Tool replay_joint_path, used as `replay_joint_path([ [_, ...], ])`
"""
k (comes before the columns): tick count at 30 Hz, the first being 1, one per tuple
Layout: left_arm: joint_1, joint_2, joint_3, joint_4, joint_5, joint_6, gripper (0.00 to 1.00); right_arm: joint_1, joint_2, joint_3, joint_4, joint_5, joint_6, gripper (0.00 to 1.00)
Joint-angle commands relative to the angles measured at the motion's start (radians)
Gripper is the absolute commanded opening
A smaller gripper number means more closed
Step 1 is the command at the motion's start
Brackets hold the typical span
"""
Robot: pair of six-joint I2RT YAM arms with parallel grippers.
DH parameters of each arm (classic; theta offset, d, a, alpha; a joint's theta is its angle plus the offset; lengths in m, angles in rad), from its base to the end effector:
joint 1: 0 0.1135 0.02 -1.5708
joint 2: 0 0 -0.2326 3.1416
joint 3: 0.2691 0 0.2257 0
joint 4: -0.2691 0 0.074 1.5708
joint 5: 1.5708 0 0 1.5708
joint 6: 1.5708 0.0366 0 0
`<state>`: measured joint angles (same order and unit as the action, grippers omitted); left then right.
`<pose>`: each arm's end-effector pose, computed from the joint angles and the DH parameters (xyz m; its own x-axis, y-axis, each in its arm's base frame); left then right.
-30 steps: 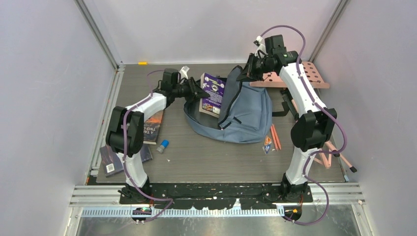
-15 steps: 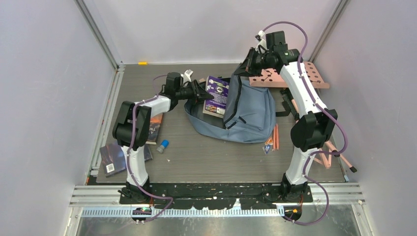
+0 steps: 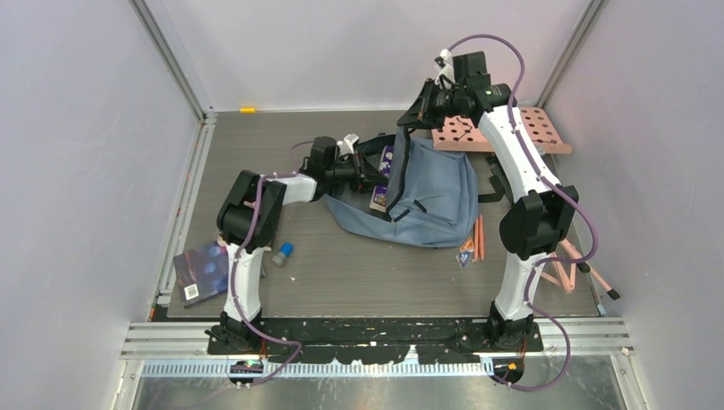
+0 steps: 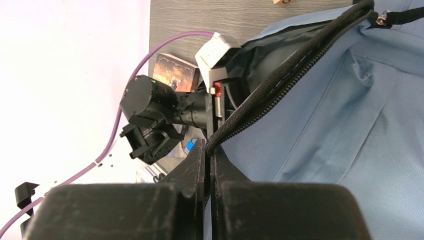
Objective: Pack the student bag
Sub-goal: Place the book in the student bag.
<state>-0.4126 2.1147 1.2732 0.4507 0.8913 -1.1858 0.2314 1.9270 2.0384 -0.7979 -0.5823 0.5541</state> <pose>0.3731 -0.1944 0.1533 -0.9752 -0.2089 -0.0726 0.0187 0.2494 -0.9682 0.3765 0.1094 0.3490 -0.8433 0.2528 -0.4743 -0.1903 0.6848 0.7034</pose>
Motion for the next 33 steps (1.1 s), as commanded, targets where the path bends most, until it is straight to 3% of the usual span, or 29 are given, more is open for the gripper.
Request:
replay_joint_path([
  [1,-0.032,0.006,0.072,0.138,0.028,-0.031,0.00,0.018,-0.010,0.053,0.093,-0.019,0.009,0.01],
  [5,-0.053,0.033,0.090,0.123,0.004,0.016,0.00,0.024,-0.008,0.025,0.094,-0.003,-0.010,0.01],
  [10,-0.065,0.049,0.176,-0.238,-0.051,0.326,0.03,0.030,-0.014,-0.011,0.094,0.022,-0.034,0.01],
  [11,-0.063,0.046,0.184,-0.276,-0.067,0.367,0.06,0.031,-0.016,-0.015,0.094,0.025,-0.036,0.01],
  [15,-0.058,0.031,0.197,-0.354,-0.115,0.440,0.38,0.031,-0.023,-0.034,0.088,0.033,-0.053,0.01],
  [20,-0.057,-0.013,0.217,-0.456,-0.163,0.522,0.67,0.031,-0.027,-0.040,0.077,0.039,-0.069,0.01],
  [24,-0.047,-0.078,0.245,-0.605,-0.241,0.646,0.76,0.031,-0.029,-0.038,0.072,0.047,-0.077,0.01],
  [33,0.072,-0.324,0.162,-0.731,-0.341,0.786,0.83,0.032,-0.051,-0.028,0.032,0.109,-0.155,0.01],
])
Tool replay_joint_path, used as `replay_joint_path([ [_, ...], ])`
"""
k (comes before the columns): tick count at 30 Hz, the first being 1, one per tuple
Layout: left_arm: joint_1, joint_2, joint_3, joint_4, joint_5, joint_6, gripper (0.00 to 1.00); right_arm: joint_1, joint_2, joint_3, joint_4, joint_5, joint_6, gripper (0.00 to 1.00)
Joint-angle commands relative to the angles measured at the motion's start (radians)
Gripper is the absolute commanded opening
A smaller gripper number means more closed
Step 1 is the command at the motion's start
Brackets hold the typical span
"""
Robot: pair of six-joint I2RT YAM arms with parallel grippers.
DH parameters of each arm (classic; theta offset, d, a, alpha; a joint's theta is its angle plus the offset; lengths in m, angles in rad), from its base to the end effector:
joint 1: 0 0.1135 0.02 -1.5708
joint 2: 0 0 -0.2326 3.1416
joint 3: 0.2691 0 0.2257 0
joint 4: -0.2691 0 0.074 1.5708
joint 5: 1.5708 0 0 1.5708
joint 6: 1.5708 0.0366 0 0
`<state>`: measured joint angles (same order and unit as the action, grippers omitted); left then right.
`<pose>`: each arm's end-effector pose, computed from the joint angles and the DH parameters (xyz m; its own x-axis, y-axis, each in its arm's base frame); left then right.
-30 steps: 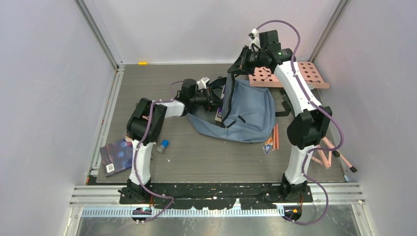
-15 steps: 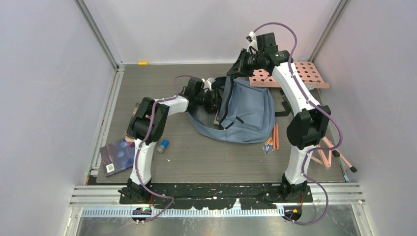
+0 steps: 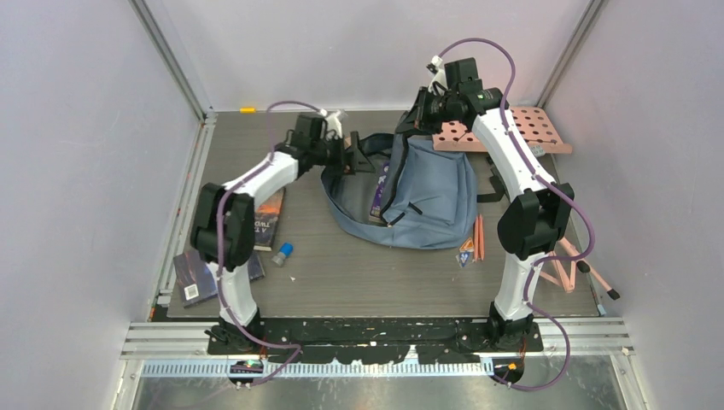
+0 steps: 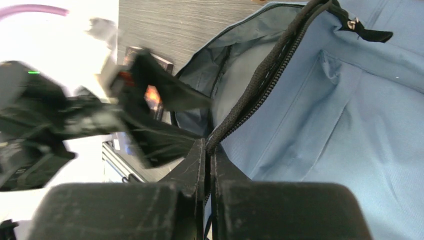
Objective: Pack the student bag
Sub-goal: Place the book in the student bag, then pick up the book from the center of the board.
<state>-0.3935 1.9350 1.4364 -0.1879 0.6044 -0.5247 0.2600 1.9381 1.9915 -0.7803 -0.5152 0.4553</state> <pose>0.3644 -0.1738 0.2135 -0.8681 -0.0859 -0.4890 0.3311 0.6336 -0.6992 0.3787 0.1194 0.3318 -0.8316 0.1747 -0.5271 -0.2381 0.7454 0.6227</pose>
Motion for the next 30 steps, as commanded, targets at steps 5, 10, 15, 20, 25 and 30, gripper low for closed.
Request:
replay_joint_path([
  [5,0.107,-0.239,0.061,-0.402,-0.249,0.289,0.89,0.003,-0.066,0.009,0.005,0.050,-0.072,0.01],
  [10,0.108,-0.245,0.141,-0.732,-0.619,0.371,0.98,0.002,-0.071,-0.024,0.017,0.062,-0.082,0.01],
  [15,0.090,-0.267,0.066,-0.791,-0.799,0.399,0.99,0.002,-0.065,-0.045,0.034,0.061,-0.079,0.01],
  [20,0.066,-0.198,0.041,-0.897,-0.956,0.432,1.00,0.002,-0.060,-0.052,0.048,0.046,-0.082,0.00],
  [25,0.052,-0.129,0.001,-0.908,-1.040,0.442,1.00,0.002,-0.052,-0.061,0.061,0.022,-0.081,0.00],
  [30,0.051,-0.077,-0.044,-0.871,-1.047,0.451,1.00,0.001,-0.047,-0.056,0.081,0.014,-0.072,0.01],
])
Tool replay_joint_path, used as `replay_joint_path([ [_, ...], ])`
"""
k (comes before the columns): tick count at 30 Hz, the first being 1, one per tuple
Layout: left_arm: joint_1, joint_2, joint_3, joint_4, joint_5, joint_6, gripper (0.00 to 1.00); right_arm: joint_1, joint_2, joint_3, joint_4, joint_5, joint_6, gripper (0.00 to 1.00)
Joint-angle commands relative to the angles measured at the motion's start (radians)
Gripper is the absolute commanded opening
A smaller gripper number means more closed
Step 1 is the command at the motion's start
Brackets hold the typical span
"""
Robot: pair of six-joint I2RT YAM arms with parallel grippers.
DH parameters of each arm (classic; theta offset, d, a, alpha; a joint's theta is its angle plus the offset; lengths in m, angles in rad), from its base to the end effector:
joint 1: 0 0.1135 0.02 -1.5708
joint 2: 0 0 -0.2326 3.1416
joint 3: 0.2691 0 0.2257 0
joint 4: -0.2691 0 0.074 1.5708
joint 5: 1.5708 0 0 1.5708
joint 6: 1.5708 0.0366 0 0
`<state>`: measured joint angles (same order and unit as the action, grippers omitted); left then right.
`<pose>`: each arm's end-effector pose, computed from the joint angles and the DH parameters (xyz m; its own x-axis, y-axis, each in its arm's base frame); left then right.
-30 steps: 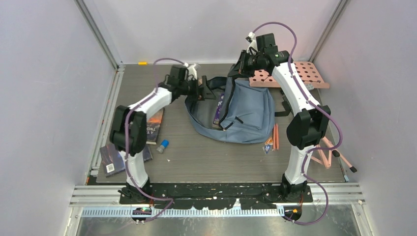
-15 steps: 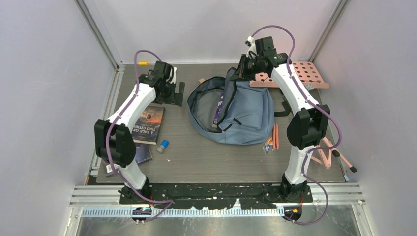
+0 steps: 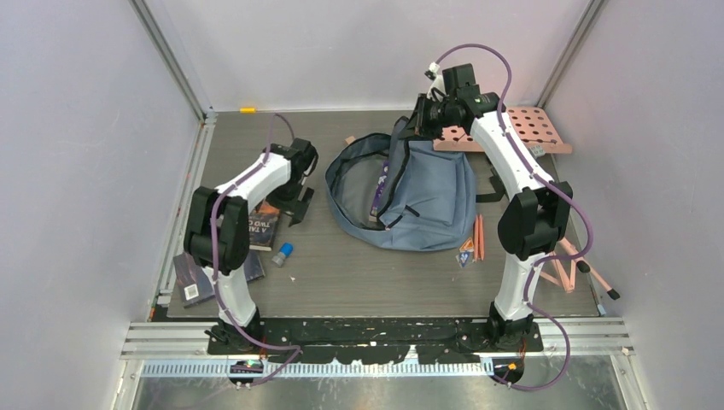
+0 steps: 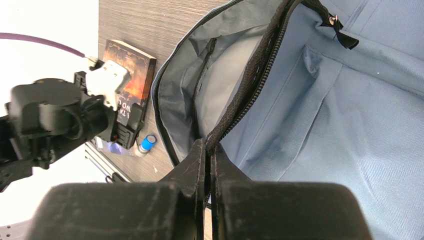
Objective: Pack the student bag
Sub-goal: Pick up the book from the center of the board.
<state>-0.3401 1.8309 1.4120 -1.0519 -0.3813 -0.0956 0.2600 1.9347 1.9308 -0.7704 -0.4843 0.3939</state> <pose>0.3003 -0.0918 0.1972 -0.9599 0.2457 -0.1347 0.1838 0.9150 0.3590 0.3789 0.1184 0.3156 -0.8347 0.1294 -0.5352 -0.2478 0.7797 0.5750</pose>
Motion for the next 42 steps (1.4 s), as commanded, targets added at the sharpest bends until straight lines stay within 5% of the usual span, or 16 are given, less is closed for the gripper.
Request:
replay_joint_path([
  [1,-0.002,0.043,-0.026,-0.003,-0.071,0.027,1.00,0.001,-0.043,0.007,0.071,-0.018,-0.009,0.01],
  [18,0.039,0.146,-0.115,0.095,-0.113,0.062,0.99,-0.005,-0.045,0.011,0.077,-0.020,0.000,0.01],
  [20,0.046,0.153,-0.118,0.104,-0.109,0.075,0.90,-0.006,-0.045,0.010,0.077,-0.020,0.000,0.01],
  [26,0.047,0.137,-0.119,0.117,-0.109,0.091,0.33,-0.008,-0.045,0.009,0.077,-0.019,0.003,0.00],
  [29,0.047,0.101,-0.117,0.127,-0.105,0.111,0.15,-0.009,-0.044,0.011,0.077,-0.018,0.003,0.01],
  [36,0.047,0.009,-0.014,0.055,-0.067,0.111,0.00,-0.008,-0.038,0.025,0.075,-0.015,0.006,0.01],
  [42,0.047,-0.044,0.257,-0.096,0.208,-0.018,0.00,-0.010,-0.030,0.044,0.057,-0.006,0.005,0.01],
])
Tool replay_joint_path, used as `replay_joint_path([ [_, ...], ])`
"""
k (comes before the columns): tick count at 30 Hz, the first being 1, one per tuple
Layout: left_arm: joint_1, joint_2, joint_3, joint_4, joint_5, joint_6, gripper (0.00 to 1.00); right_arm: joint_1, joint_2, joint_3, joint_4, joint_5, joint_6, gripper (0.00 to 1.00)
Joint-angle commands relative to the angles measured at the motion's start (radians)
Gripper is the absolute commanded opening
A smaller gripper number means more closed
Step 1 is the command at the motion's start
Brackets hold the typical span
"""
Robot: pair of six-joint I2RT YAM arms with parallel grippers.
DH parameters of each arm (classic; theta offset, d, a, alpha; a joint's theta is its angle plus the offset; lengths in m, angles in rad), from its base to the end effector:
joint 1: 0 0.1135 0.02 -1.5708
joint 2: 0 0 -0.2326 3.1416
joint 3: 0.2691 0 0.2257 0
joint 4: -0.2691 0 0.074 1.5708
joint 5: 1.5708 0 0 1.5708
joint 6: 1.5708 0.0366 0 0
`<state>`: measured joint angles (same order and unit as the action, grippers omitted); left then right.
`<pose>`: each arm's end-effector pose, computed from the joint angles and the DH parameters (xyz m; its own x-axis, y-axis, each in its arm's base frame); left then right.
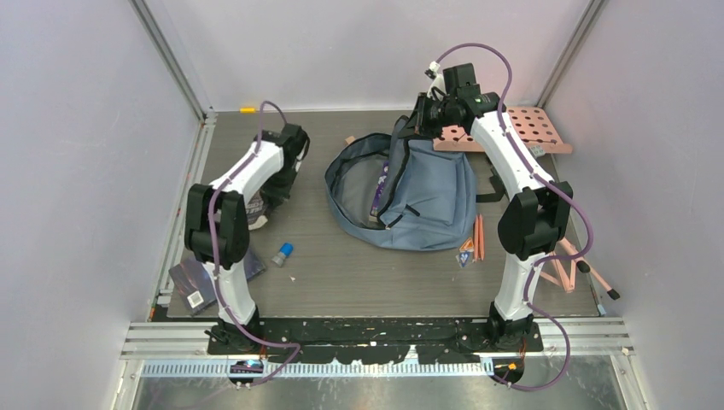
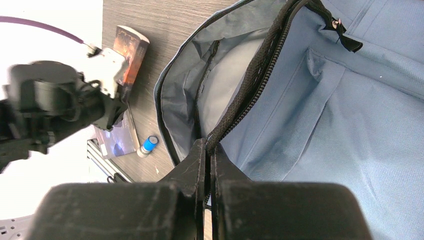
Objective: Pack the student bag
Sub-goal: Pick up the book from the center of the board, then place the book at the center of the board.
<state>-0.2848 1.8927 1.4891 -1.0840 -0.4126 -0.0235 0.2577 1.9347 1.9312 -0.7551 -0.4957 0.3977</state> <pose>0.3172 -0.0776 0.1967 -0.9614 0.2591 -0.0925 0.2029 0.8949 0.3975 0.3801 0.1182 0.3171 -0.8294 0.1337 -0.5424 -0.2568 0.7710 0.5828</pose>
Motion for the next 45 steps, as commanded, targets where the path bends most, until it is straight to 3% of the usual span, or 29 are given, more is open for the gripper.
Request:
replay_joint_path([
  [1,-0.008,-0.106,0.215,-0.078,0.296,-0.121,0.00,-0.008,-0.026,0.052,0.036,0.009,-0.002,0.00],
  [7,0.010,-0.104,0.254,-0.040,0.595,-0.307,0.00,-0.008,-0.013,0.087,-0.014,0.033,-0.022,0.01],
  [13,0.087,-0.119,0.193,0.108,0.760,-0.435,0.00,-0.007,-0.013,0.098,-0.038,0.040,-0.036,0.01],
  [16,0.124,-0.116,0.170,0.139,0.781,-0.447,0.00,-0.007,-0.013,0.096,-0.040,0.042,-0.034,0.00],
  [22,0.130,-0.045,0.213,0.042,0.759,-0.340,0.00,-0.008,-0.010,0.097,-0.039,0.043,-0.033,0.01],
  [26,0.130,-0.036,0.206,0.023,0.722,-0.317,0.09,-0.008,-0.007,0.100,-0.040,0.044,-0.031,0.01],
  [34,0.130,-0.030,0.184,0.063,0.744,-0.338,0.41,-0.007,0.001,0.105,-0.044,0.039,-0.031,0.00],
  [45,0.121,0.068,0.263,0.068,0.701,-0.312,0.61,-0.007,0.003,0.106,-0.050,0.039,-0.034,0.01],
])
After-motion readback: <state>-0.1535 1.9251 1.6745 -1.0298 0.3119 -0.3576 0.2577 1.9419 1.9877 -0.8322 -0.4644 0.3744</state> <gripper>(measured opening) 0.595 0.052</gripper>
